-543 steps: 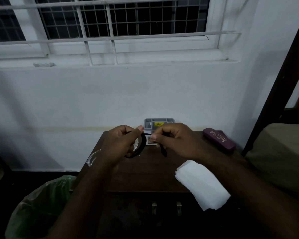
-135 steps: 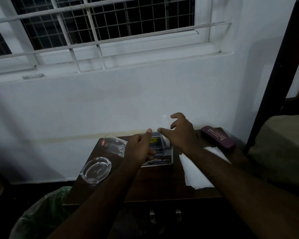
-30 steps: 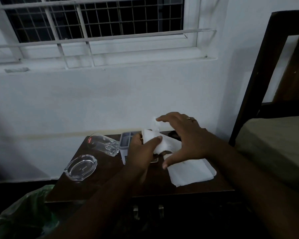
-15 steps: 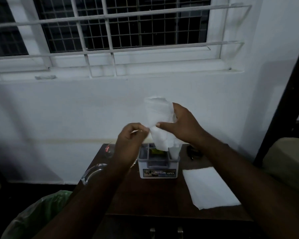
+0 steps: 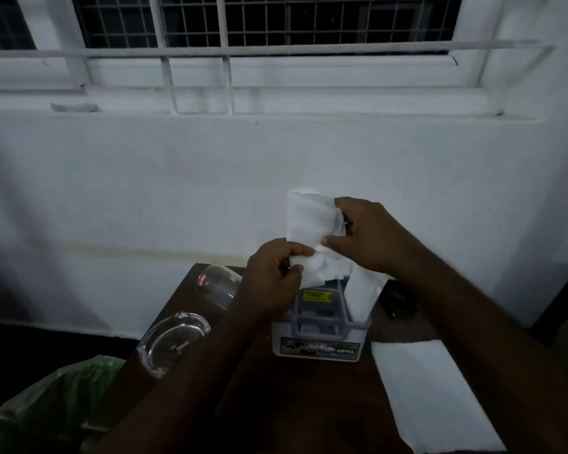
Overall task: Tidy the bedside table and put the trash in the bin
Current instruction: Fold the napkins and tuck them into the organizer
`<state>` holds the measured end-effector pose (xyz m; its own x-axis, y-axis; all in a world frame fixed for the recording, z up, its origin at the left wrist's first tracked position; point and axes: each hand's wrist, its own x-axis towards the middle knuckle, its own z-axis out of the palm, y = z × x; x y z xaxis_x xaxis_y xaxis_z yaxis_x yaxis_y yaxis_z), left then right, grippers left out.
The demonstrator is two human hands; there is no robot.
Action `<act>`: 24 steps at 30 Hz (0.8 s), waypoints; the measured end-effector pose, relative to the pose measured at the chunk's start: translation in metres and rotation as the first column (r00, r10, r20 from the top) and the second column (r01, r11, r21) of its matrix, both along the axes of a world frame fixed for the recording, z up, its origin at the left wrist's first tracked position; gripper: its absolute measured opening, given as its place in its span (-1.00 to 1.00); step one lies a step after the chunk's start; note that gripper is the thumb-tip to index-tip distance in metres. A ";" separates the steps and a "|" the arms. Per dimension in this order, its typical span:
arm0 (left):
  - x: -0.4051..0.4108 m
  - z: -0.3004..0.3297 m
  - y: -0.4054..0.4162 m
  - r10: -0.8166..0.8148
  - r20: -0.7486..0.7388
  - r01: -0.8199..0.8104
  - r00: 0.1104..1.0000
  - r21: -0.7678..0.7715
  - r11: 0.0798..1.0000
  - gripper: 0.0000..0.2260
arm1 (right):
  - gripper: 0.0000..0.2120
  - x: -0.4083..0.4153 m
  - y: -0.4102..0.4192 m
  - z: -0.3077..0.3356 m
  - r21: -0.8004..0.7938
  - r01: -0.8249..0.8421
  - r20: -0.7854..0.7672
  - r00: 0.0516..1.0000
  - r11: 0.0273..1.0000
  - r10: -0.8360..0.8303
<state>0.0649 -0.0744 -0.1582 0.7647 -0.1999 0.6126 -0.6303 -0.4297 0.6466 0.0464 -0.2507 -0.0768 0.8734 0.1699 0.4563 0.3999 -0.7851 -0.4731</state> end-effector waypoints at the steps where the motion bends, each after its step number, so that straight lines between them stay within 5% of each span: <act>1: 0.002 -0.001 -0.001 -0.008 0.012 0.008 1.000 0.019 1.000 -0.73 | -0.75 0.003 -0.001 -0.001 -0.043 0.017 0.013 1.000 0.999 -0.016; 10: 0.005 0.002 -0.004 -0.008 0.109 -0.008 0.994 0.141 0.990 -0.86 | -0.62 0.019 -0.008 -0.005 -0.192 0.108 -0.082 0.989 0.975 -0.125; 18: 0.004 0.007 0.004 -0.014 0.057 0.001 0.998 0.225 0.974 -0.77 | -0.46 0.024 -0.003 -0.015 -0.216 0.082 -0.251 0.958 0.973 -0.137; 22: 0.003 0.006 0.005 -0.045 0.029 0.035 0.999 0.295 0.955 -0.71 | -0.22 0.022 -0.004 -0.016 -0.273 0.086 -0.331 0.927 0.958 -0.178; 24: 0.003 0.007 0.006 -0.038 -0.002 0.037 0.999 0.299 0.954 -0.76 | -0.31 0.021 -0.001 -0.020 -0.289 0.076 -0.324 0.930 0.954 -0.172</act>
<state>0.0679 -0.0683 -0.1508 0.7507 -0.4027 0.5237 -0.6520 -0.5789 0.4896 0.0675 -0.2514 -0.0967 0.9893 0.1230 0.0788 0.1422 -0.9335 -0.3293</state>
